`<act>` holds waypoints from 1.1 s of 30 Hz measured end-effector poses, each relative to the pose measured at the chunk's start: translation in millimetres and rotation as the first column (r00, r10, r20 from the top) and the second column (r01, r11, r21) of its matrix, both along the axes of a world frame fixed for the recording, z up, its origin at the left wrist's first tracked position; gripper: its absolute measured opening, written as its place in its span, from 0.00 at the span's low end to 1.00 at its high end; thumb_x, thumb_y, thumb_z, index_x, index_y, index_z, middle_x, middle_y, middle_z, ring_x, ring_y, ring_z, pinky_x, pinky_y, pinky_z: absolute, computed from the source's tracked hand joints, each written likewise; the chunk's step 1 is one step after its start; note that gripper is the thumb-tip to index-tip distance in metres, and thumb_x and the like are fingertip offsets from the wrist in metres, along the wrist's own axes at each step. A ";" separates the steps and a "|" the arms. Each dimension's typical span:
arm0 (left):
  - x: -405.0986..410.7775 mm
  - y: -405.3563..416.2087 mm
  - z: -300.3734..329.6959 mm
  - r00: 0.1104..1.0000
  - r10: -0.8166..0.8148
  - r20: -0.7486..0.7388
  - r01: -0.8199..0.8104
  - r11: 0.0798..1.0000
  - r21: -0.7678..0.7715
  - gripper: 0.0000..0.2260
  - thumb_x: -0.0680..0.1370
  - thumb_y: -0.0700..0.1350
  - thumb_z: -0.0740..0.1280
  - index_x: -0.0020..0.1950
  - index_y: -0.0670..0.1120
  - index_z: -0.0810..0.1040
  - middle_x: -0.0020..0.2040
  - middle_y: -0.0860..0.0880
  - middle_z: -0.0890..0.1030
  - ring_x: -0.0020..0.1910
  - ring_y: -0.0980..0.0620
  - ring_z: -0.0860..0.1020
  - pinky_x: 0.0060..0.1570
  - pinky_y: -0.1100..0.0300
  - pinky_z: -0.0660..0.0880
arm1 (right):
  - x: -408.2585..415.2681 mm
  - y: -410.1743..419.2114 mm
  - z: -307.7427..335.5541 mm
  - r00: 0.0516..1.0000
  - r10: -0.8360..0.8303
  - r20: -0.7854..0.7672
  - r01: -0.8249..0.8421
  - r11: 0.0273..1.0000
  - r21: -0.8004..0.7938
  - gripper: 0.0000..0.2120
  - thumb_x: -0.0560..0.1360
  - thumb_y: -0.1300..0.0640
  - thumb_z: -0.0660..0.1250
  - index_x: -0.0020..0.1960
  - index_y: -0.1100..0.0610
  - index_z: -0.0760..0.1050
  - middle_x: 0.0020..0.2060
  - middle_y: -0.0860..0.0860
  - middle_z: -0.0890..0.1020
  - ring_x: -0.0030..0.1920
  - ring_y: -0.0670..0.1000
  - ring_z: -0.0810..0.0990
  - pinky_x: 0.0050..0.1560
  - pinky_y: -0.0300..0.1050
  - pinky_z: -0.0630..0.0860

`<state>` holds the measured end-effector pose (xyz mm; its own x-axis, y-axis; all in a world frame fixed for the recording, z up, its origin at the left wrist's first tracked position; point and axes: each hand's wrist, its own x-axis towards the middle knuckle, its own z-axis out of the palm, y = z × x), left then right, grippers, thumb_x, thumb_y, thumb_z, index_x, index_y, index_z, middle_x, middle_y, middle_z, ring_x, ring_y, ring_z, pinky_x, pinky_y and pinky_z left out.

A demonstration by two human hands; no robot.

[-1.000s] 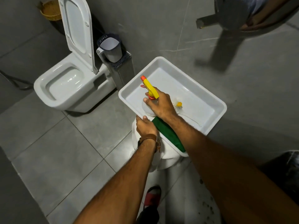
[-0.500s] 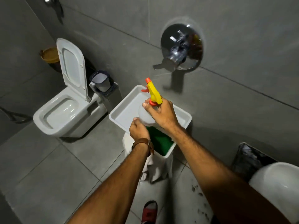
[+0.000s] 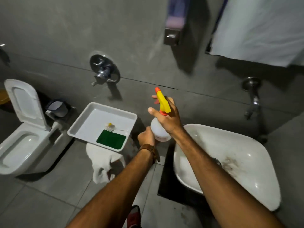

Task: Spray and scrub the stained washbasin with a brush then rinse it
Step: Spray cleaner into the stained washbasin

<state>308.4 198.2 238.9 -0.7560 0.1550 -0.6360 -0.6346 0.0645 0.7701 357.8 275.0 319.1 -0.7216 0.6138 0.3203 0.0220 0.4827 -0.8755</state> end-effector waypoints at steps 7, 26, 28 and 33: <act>142.1 35.4 -20.3 0.922 -0.377 0.095 0.368 0.925 0.095 0.16 0.71 0.47 0.69 0.52 0.37 0.81 0.46 0.42 0.85 0.45 0.40 0.84 0.46 0.47 0.82 | 162.4 33.1 4.3 0.988 -0.151 0.010 0.147 0.945 -0.293 0.12 0.75 0.47 0.71 0.54 0.31 0.79 0.44 0.36 0.83 0.46 0.41 0.82 0.47 0.51 0.83; 141.8 30.9 -131.8 0.807 -0.466 -0.362 0.316 0.859 -0.402 0.22 0.83 0.55 0.52 0.64 0.41 0.76 0.58 0.38 0.81 0.58 0.37 0.77 0.59 0.46 0.74 | 355.7 8.4 -111.5 0.796 -0.138 0.590 0.548 0.579 -0.604 0.10 0.75 0.41 0.72 0.57 0.35 0.82 0.33 0.56 0.79 0.29 0.57 0.79 0.31 0.55 0.82; 141.9 31.6 -133.0 0.817 -0.452 -0.357 0.306 0.866 -0.396 0.23 0.83 0.56 0.52 0.63 0.41 0.77 0.57 0.39 0.81 0.56 0.38 0.78 0.59 0.45 0.75 | 351.3 6.2 -114.8 0.808 -0.101 0.581 0.524 0.575 -0.628 0.11 0.76 0.42 0.72 0.58 0.38 0.82 0.34 0.56 0.82 0.31 0.56 0.82 0.33 0.52 0.82; 141.5 32.2 -134.9 0.806 -0.455 -0.378 0.300 0.865 -0.401 0.24 0.83 0.57 0.51 0.62 0.41 0.77 0.55 0.40 0.82 0.53 0.40 0.79 0.56 0.47 0.76 | 334.6 4.3 -116.4 0.808 -0.136 0.574 0.549 0.529 -0.647 0.08 0.76 0.42 0.72 0.50 0.43 0.84 0.31 0.52 0.82 0.29 0.53 0.82 0.34 0.52 0.83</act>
